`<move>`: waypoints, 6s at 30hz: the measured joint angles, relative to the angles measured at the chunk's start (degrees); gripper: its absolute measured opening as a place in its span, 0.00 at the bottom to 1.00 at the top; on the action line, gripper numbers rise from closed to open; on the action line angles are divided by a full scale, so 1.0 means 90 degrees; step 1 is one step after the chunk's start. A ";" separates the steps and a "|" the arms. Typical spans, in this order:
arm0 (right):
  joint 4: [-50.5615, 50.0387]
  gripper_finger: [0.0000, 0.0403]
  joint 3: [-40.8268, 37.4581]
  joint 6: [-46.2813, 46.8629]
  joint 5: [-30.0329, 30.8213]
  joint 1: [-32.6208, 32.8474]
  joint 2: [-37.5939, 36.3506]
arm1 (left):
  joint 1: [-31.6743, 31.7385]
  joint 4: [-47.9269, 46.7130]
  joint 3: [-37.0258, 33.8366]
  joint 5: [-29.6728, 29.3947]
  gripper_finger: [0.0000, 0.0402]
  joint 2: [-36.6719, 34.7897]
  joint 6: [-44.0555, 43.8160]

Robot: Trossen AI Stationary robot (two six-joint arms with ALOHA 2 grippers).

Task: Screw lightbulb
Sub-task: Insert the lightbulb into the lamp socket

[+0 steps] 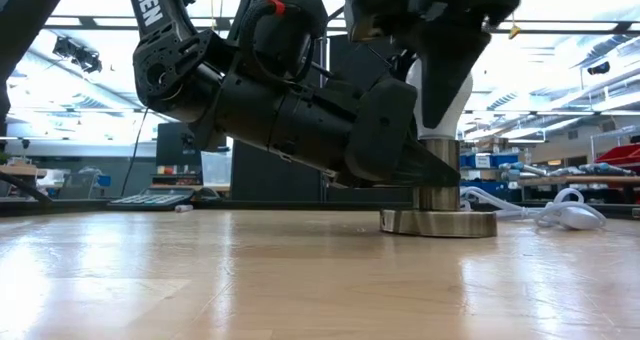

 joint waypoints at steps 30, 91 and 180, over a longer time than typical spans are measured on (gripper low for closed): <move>-0.0085 0.79 0.0083 0.2689 0.0148 -0.0201 -0.0002 | 0.0012 -0.0047 -0.0002 -0.0333 0.47 -0.0011 0.0624; -0.1799 0.87 0.0343 -0.1539 0.1581 0.0872 -0.0787 | 0.0051 -0.0196 0.0000 0.0646 0.47 -0.0017 0.0889; 0.0439 0.63 -0.0172 -0.2144 -0.0063 0.0721 -0.0189 | 0.0046 -0.0081 -0.0007 0.1331 0.47 -0.0005 0.0781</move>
